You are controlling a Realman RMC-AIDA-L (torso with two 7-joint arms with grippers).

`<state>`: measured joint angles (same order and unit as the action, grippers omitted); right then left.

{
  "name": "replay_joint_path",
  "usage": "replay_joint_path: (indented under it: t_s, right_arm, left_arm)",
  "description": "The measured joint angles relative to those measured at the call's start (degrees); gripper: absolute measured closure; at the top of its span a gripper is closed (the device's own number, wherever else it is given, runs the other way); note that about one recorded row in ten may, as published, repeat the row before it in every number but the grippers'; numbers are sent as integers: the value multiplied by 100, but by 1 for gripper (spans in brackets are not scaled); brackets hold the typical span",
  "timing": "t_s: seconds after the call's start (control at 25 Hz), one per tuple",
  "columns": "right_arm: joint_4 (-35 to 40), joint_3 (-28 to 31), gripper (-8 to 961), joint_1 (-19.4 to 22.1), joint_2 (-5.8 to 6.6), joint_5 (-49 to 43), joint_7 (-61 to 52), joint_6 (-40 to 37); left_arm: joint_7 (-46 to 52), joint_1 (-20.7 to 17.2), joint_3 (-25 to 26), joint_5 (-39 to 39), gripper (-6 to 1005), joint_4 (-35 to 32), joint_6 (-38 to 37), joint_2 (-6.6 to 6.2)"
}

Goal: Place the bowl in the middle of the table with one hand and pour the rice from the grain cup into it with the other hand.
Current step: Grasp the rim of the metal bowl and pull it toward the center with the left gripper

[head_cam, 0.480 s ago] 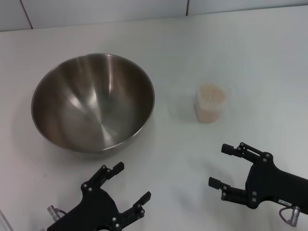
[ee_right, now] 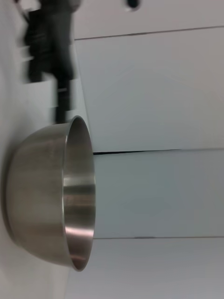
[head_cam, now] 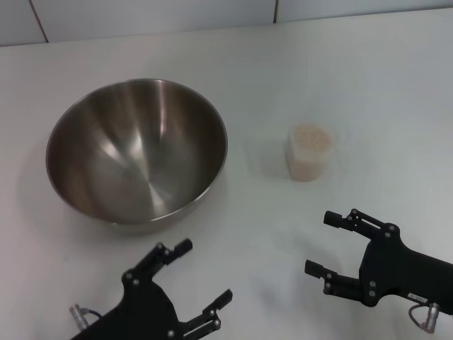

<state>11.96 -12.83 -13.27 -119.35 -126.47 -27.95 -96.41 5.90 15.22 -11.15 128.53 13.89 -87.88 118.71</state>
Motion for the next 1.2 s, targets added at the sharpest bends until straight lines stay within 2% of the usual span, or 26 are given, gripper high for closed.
replay_joint_path:
  t_s: [0.08, 0.12, 0.16, 0.24, 0.32, 0.36, 0.4, 0.48, 0.52, 0.56, 0.64, 0.72, 0.76, 0.84, 0.88, 1.0, 1.04, 1.12, 1.16, 1.2]
  right_arm:
    - [-3, 0, 137, -6, 0, 0, 0, -1]
    - [-6, 0, 137, -9, 0, 0, 0, -3]
    - [-8, 0, 137, -12, 0, 0, 0, -5]
    - [-12, -1, 137, -18, 0, 0, 0, -6]
    - [-16, 0, 137, -25, 0, -1, 0, -11]
    - [-16, 0, 137, -25, 0, -1, 0, -11]
    - [-19, 0, 137, -27, 0, -1, 0, -25]
    - [-21, 0, 137, -27, 0, -1, 0, -64]
    - [-20, 0, 137, -27, 0, -1, 0, -86]
    - [-20, 0, 137, -27, 0, -1, 0, -86]
    - [-19, -1, 137, -27, 0, -1, 0, -99]
    - [-36, -1, 137, -32, -3, -1, 0, -104]
    - [-68, -1, 137, -32, -2, -1, 0, -114]
    - [-127, -1, 137, -35, 11, 0, 0, -143]
    - [-141, -1, 137, -35, 16, 1, 0, -153]
    - [-139, 0, 137, -19, 9, 8, 0, -174]
    - [-154, -1, 137, -13, 10, 8, 1, -182]
    - [-180, -1, 137, 7, 10, 14, 64, -224]
    - [-194, 0, 137, 13, 10, 18, 99, -239]
    - [-194, 0, 137, 13, 10, 18, 99, -239]
  left_arm:
    - [19, -30, 126, 12, 144, -11, -626, -5]
    - [238, -48, 356, -11, 144, -15, -1231, -19]
    - [238, -48, 356, -11, 144, -15, -1231, -19]
    - [914, 40, 728, -3, 145, -68, -1594, -78]
    - [1764, 202, 1082, -6, 145, -245, -1656, -166]
    - [1764, 202, 1082, -6, 145, -245, -1656, -166]
    - [2905, 445, 1540, -16, 146, -713, -1651, -298]
    - [3668, 628, 1860, -17, 146, -1153, -1625, -352]
    - [4489, 838, 2136, -17, 147, -1827, -1562, -341]
    - [4489, 838, 2136, -17, 147, -1827, -1562, -341]
    - [5396, 1154, 2330, -30, 147, -2903, -1544, -145]
    - [5396, 1154, 2330, -30, 148, -2903, -1544, -145]
    - [5733, 1316, 2382, -51, 148, -3467, -1540, -48]
    - [5733, 1316, 2382, -51, 149, -3467, -1540, -48]
    - [6426, 1603, 2354, -69, 149, -4276, -1352, 42]
    - [6426, 1603, 2354, -69, 150, -4276, -1352, 42]
    - [6799, 1757, 2201, -69, 150, -4589, -1102, 44]
    - [6799, 1757, 2201, -69, 150, -4589, -1102, 44]
    - [6666, 1835, 2120, -117, 151, -4858, -986, 50]
    - [6666, 1835, 2120, -117, 151, -4858, -986, 50]
